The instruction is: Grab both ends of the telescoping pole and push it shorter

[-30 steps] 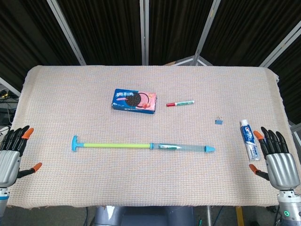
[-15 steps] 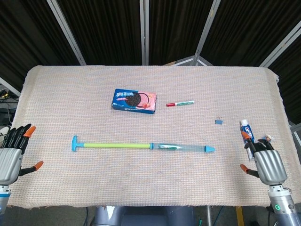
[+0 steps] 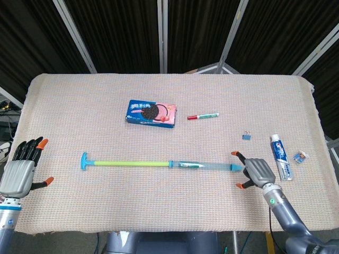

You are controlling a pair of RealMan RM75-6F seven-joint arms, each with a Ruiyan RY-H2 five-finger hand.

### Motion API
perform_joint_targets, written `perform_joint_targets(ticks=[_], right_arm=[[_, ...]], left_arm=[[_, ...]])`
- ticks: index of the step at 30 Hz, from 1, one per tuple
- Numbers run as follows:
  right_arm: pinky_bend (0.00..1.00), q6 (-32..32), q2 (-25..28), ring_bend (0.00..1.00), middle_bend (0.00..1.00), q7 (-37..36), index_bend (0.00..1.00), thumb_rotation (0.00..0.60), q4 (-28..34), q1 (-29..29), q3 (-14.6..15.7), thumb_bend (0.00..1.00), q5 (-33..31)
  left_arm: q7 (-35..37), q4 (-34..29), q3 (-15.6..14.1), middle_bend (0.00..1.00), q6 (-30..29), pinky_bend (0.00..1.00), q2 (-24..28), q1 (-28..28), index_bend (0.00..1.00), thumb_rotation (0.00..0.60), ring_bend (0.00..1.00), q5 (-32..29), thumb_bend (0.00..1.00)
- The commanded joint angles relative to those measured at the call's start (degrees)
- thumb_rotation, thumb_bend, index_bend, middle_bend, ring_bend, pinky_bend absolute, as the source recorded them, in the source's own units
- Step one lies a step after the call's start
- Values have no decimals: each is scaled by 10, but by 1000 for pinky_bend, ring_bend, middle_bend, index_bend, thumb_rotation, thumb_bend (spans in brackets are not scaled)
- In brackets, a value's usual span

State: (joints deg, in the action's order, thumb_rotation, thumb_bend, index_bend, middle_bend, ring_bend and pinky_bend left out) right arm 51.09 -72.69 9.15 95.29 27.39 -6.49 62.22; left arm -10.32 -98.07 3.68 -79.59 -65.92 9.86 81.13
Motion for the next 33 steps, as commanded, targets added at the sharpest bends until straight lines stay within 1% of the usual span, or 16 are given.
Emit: perform_joint_targets(ticks=[1,6,15,19,24,33], right_arm=[[1000,-13,-69,1000,1000,79,212,600,-20,48,-14,59,-84],[1000,10,-111,1000,1000,116,247,600,-45,62,-15,86,-113],[1000,32,-165,1000,1000,133,283,600,-87,76,-20,132,-122],[1000,40,-177,1000,1000,138,303,600,-96,79,-22,136,-124],[1000,57,-187,1000,1000,143,352,600,-105,78,-20,139,-114],[1000,84,-202,1000,1000,142,386,600,-123,69,-14,146,-92]], left_arm=[[-5,3,-1,0,5,0,-3,2,0,600,0,-4,0],[-8,6,-1,0,8,0,-7,3,0,600,0,-8,0],[-13,8,-1,0,12,0,-9,5,0,600,0,-14,0],[-13,9,-1,0,14,0,-9,6,0,600,0,-18,0],[-11,10,-1,0,18,0,-8,7,0,600,0,-20,0],[-10,8,-3,0,21,0,-6,8,0,600,0,-22,0]])
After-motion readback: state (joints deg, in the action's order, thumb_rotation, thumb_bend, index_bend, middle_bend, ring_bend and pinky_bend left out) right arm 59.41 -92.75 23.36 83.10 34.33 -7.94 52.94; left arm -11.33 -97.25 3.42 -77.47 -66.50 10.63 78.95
